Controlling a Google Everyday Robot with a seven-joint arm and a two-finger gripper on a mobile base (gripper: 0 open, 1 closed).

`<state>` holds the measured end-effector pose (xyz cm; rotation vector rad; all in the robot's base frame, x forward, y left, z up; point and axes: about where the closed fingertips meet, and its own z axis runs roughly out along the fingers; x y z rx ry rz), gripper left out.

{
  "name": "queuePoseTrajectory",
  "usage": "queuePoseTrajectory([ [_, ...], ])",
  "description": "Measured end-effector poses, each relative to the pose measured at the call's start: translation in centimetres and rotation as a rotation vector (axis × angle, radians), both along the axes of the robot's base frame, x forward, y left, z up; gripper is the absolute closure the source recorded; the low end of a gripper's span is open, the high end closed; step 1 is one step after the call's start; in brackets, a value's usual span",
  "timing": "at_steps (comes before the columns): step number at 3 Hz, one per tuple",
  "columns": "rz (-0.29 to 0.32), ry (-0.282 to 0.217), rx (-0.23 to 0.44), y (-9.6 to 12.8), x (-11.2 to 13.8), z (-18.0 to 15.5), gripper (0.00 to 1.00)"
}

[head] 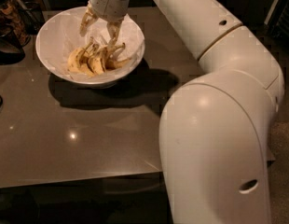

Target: Pick banana from white bowl

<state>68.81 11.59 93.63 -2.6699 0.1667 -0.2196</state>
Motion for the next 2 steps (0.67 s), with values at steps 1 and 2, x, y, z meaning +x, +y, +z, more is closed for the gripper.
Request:
queuePoseTrajectory([
  [1,0.002,0.003,-0.004,0.0,0.0,-0.2,0.48],
  [2,0.008,0.025,-0.022,-0.1,-0.1,-1.3,0.51],
])
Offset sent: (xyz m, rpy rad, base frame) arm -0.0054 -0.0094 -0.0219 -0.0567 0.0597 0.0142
